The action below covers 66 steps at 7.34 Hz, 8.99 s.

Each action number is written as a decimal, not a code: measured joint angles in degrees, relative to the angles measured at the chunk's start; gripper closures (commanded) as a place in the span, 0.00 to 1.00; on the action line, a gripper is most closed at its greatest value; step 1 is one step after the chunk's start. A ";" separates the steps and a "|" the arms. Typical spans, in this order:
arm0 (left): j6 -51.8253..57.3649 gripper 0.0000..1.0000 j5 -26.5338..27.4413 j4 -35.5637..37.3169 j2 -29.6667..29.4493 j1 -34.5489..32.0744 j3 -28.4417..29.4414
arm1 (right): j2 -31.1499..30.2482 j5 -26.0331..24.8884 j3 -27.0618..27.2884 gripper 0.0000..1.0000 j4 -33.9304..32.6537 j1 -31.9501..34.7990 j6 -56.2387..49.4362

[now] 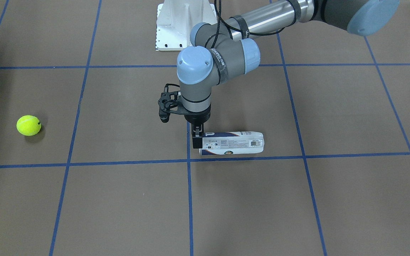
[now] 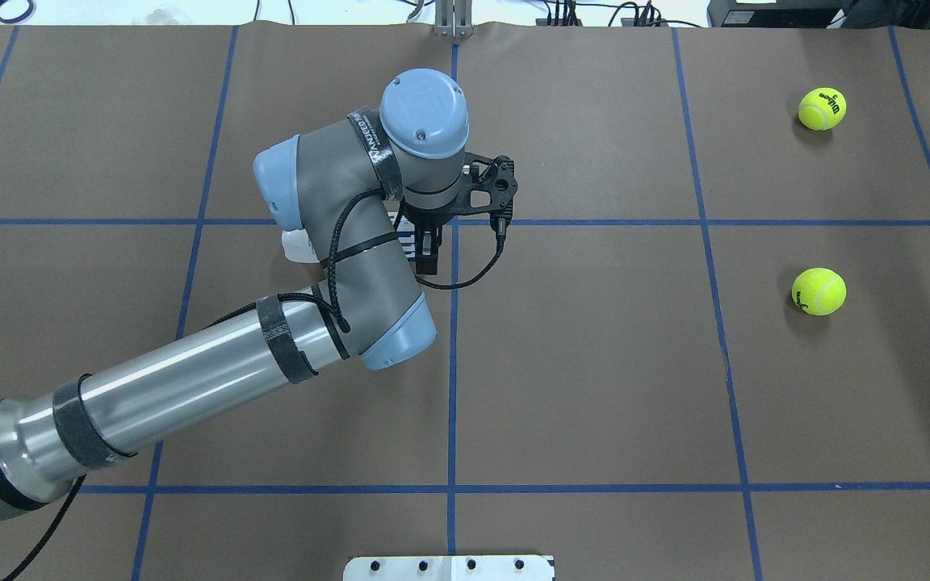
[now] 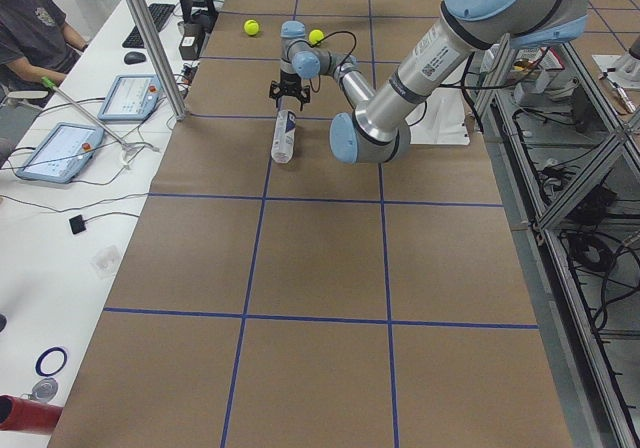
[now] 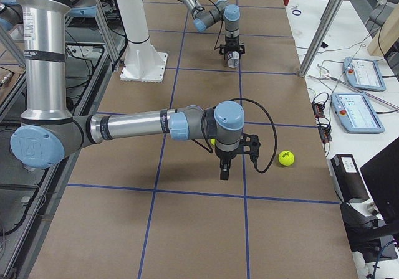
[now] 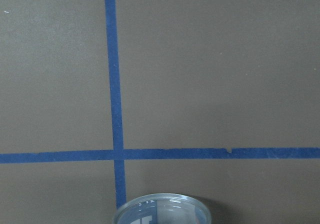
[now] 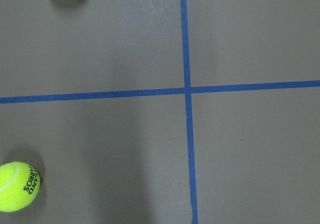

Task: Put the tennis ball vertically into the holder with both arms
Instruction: 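Lift the tube with the left gripper and tilt it upright, then set the upright tube on the table, holding it with the left gripper, then lower the right gripper onto the nearer tennis ball and grasp it, then carry the ball with the right gripper over the tube's open top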

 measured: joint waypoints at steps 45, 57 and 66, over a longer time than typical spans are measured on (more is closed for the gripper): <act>-47.05 0.18 32.04 -103.28 16.28 8.59 5.44 | 2.91 -4.88 4.10 0.01 14.61 -27.29 33.33; -47.03 0.17 32.04 -103.43 16.11 8.96 5.15 | 7.63 -11.49 -5.47 0.42 14.75 -35.35 33.63; -47.04 0.18 32.13 -103.14 15.58 9.39 5.27 | 19.42 -9.08 4.74 1.00 4.93 -31.99 46.56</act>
